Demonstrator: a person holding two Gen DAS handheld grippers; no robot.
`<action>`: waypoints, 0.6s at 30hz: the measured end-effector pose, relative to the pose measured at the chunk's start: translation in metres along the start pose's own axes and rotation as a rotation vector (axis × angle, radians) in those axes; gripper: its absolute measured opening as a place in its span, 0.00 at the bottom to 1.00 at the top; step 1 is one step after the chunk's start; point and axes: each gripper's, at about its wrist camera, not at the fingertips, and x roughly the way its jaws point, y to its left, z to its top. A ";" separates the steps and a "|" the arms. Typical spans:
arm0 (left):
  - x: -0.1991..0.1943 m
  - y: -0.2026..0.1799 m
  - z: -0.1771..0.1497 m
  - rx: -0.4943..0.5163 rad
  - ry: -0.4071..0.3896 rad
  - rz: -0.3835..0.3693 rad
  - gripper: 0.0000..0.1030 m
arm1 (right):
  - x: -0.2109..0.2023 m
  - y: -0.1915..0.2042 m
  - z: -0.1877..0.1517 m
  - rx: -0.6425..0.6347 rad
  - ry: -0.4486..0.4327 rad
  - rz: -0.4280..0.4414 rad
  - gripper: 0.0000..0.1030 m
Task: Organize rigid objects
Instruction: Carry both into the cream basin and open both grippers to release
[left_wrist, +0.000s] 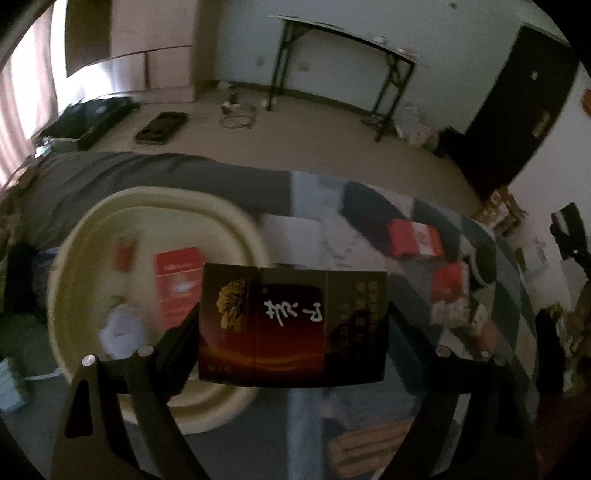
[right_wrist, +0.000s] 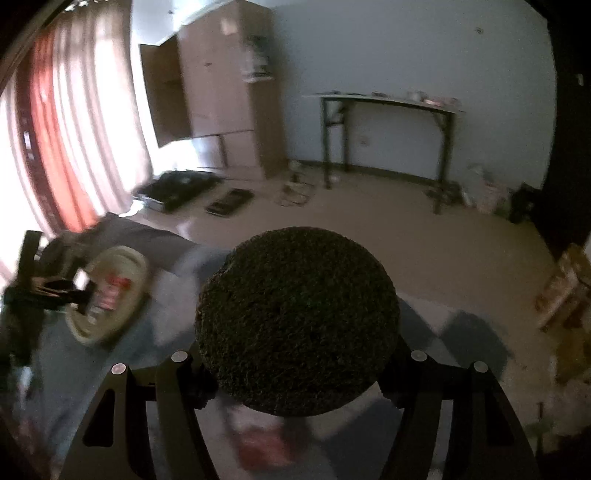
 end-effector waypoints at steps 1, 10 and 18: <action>-0.005 0.011 0.001 -0.005 -0.006 0.022 0.87 | 0.006 0.014 0.008 -0.019 0.012 0.030 0.65; -0.036 0.108 -0.008 -0.097 -0.019 0.131 0.87 | 0.084 0.168 0.062 -0.204 0.040 0.274 0.65; 0.003 0.129 -0.010 -0.073 0.038 0.150 0.87 | 0.209 0.280 0.045 -0.298 0.184 0.362 0.65</action>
